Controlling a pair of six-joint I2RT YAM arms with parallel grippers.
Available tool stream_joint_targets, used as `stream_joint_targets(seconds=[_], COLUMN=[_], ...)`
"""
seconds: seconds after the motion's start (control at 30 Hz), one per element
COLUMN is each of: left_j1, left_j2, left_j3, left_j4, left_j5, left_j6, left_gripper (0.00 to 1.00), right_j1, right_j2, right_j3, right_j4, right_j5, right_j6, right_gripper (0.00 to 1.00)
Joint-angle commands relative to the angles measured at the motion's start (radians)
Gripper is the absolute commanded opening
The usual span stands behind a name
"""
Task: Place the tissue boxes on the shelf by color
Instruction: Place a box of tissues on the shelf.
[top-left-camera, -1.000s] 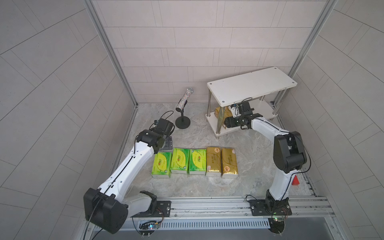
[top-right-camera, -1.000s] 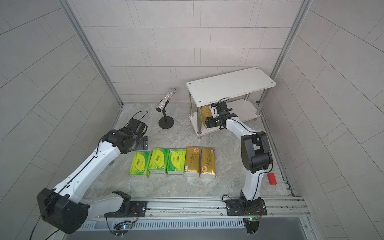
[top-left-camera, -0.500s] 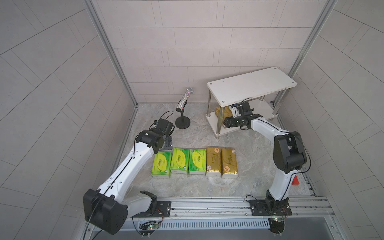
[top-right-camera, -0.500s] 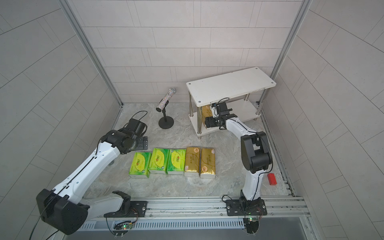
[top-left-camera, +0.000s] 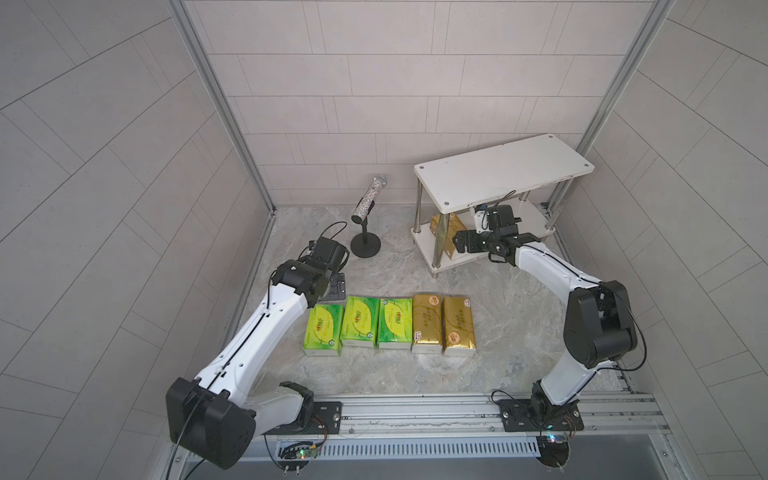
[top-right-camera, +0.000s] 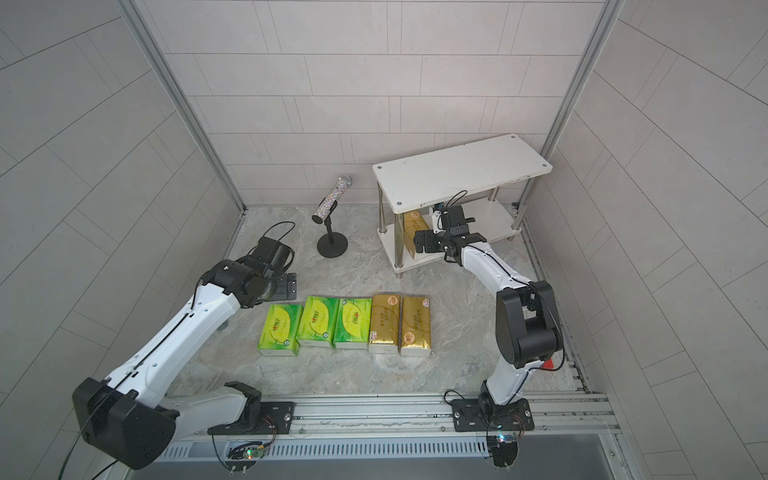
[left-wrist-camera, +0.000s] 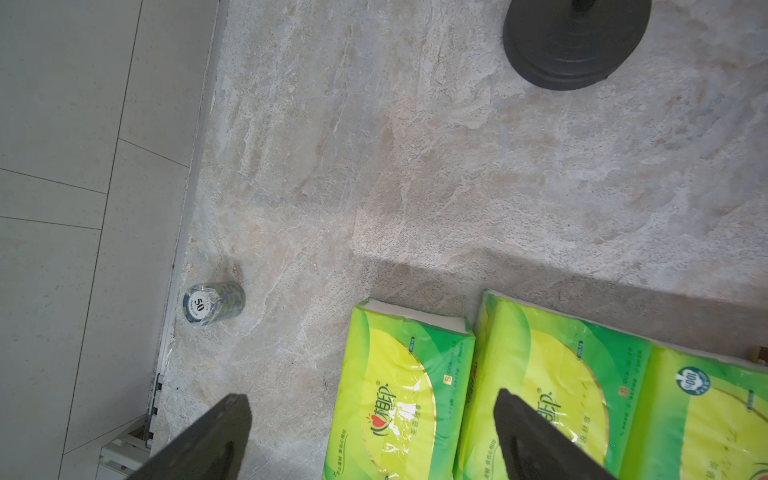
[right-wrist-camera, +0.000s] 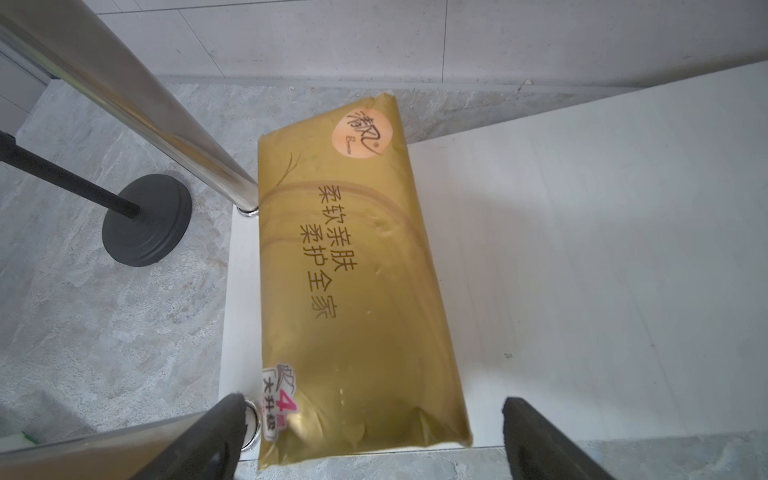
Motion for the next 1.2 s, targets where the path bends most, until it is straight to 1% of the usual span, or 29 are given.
stream_joint_targets(seconds=[0.0, 0.27, 0.37, 0.43, 0.53, 0.63, 0.73, 0.8, 0.87, 1.03, 1.17], left_j1=[-0.004, -0.004, -0.004, -0.006, -0.013, -0.020, -0.028, -0.032, -0.035, -0.044, -0.050], left_j2=[-0.025, -0.042, -0.041, -0.037, -0.034, -0.032, -0.025, -0.018, -0.012, -0.010, -0.005], left_j3=[0.020, 0.005, 0.003, 0.000, -0.009, -0.019, -0.023, -0.023, -0.023, -0.025, -0.031], left_j4=[-0.016, -0.016, -0.016, -0.016, -0.016, -0.015, -0.010, -0.002, 0.008, 0.025, 0.033], left_j5=[0.002, 0.008, 0.014, 0.024, 0.027, 0.037, 0.044, 0.050, 0.057, 0.065, 0.069], left_j6=[0.008, 0.017, 0.019, 0.017, 0.017, 0.015, 0.019, 0.023, 0.025, 0.027, 0.035], left_gripper=[1.00, 1.00, 1.00, 1.00, 1.00, 1.00, 1.00, 1.00, 1.00, 1.00, 1.00], right_j1=[-0.005, -0.009, -0.007, -0.005, 0.002, 0.038, 0.063, 0.091, 0.143, 0.319, 0.425], right_j2=[-0.055, -0.200, -0.277, -0.318, -0.380, -0.492, -0.582, -0.631, -0.679, -0.818, -0.868], right_j3=[-0.043, -0.170, -0.230, -0.248, -0.272, -0.340, -0.391, -0.440, -0.492, -0.599, -0.641], right_j4=[0.016, 0.047, 0.033, -0.029, -0.177, -0.266, -0.359, -0.395, -0.414, -0.435, -0.443], right_j5=[0.024, -0.012, 0.018, 0.050, 0.105, 0.159, 0.164, 0.137, 0.139, 0.231, 0.273], right_j6=[0.021, 0.038, 0.080, 0.119, 0.217, 0.295, 0.356, 0.392, 0.425, 0.536, 0.598], right_gripper=[1.00, 1.00, 1.00, 1.00, 1.00, 1.00, 1.00, 1.00, 1.00, 1.00, 1.00])
